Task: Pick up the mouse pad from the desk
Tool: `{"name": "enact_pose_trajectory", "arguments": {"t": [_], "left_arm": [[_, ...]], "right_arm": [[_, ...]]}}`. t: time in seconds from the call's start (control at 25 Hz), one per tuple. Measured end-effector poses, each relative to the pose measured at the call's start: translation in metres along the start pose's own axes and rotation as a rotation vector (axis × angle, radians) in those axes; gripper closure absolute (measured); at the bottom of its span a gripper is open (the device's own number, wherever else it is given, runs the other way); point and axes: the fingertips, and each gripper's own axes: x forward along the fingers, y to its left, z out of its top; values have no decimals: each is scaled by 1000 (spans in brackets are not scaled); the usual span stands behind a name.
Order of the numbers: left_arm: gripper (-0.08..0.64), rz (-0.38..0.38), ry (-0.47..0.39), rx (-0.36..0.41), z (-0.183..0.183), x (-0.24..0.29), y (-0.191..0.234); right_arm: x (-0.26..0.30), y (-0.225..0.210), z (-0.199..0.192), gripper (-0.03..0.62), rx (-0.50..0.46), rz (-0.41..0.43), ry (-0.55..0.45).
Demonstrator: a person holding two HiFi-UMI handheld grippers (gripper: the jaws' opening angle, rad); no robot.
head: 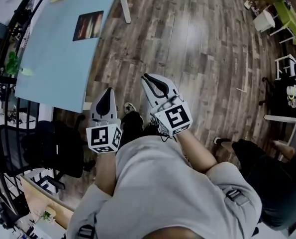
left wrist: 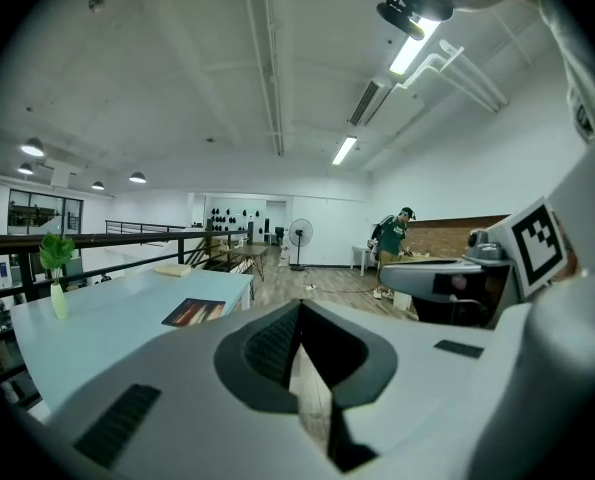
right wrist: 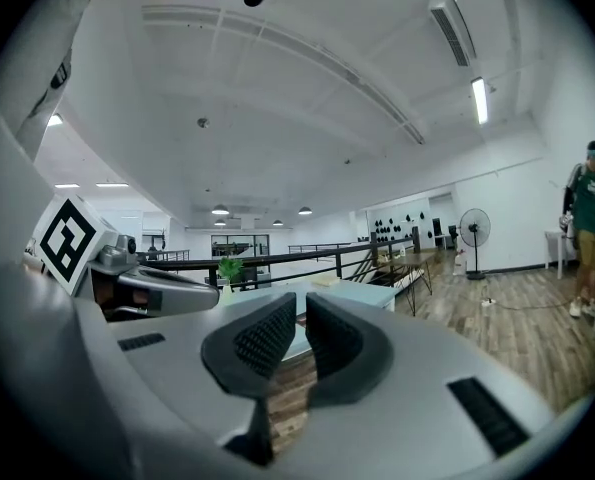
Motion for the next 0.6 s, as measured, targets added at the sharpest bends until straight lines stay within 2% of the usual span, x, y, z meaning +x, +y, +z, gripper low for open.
{"name": "enact_pose_trajectory", "arguments": {"t": [0.24,0.6], "left_arm": [[549,2,27,-39,-11,38,32],[549,-97,41,-35,10,126,77]], "right_arm": [[44,-17,-15,557,10,-6,49],[123,-61,-9,558,-22,-75,77]]}}
